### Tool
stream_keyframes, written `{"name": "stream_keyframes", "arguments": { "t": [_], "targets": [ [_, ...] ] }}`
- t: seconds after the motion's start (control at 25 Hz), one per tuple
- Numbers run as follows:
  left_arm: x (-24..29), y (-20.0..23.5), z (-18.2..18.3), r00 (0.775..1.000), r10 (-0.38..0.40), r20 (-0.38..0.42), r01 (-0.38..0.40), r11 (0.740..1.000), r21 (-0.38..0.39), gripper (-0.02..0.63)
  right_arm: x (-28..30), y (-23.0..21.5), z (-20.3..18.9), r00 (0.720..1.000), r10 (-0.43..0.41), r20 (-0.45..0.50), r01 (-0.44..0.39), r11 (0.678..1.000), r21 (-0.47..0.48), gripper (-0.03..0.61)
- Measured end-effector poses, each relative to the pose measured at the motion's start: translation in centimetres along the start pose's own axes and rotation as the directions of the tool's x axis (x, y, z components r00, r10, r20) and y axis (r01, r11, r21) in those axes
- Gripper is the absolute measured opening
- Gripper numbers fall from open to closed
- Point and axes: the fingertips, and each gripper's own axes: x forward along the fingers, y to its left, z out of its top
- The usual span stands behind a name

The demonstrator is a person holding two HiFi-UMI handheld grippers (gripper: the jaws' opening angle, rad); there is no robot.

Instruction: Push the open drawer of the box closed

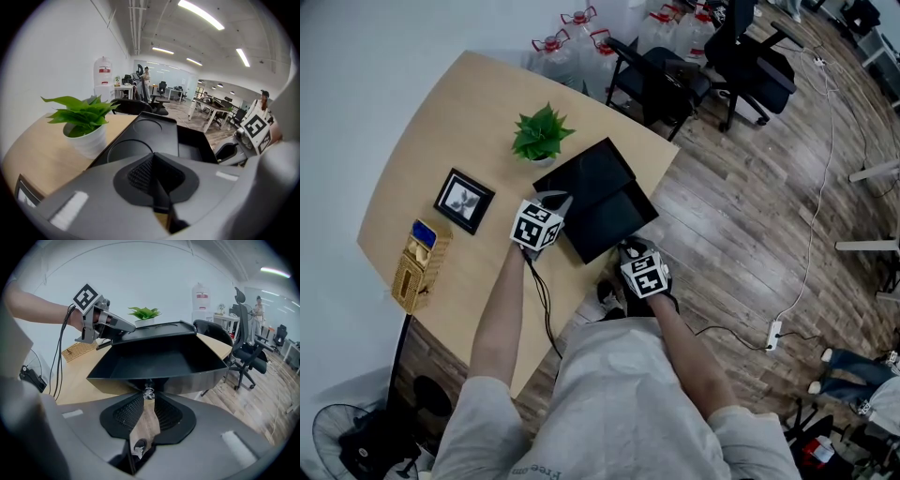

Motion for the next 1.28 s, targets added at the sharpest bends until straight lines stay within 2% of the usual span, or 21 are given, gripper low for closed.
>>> {"name": "stream_keyframes", "arguments": {
  "t": [0.44, 1.28],
  "targets": [
    [0.0, 0.1, 0.1, 1.0, -0.025, 0.003, 0.025, 0.999, -0.022, 0.052, 0.0, 0.0, 0.3, 1.0, 0.002, -0.003, -0.002, 1.0, -0.018, 0.072],
    [0.1, 0.1, 0.0, 1.0, -0.025, -0.005, 0.024, 0.999, -0.03, 0.052, 0.7, 0.1, 1.9, 1.0, 0.014, 0.025, -0.014, 1.0, -0.016, 0.072]
  ]
}}
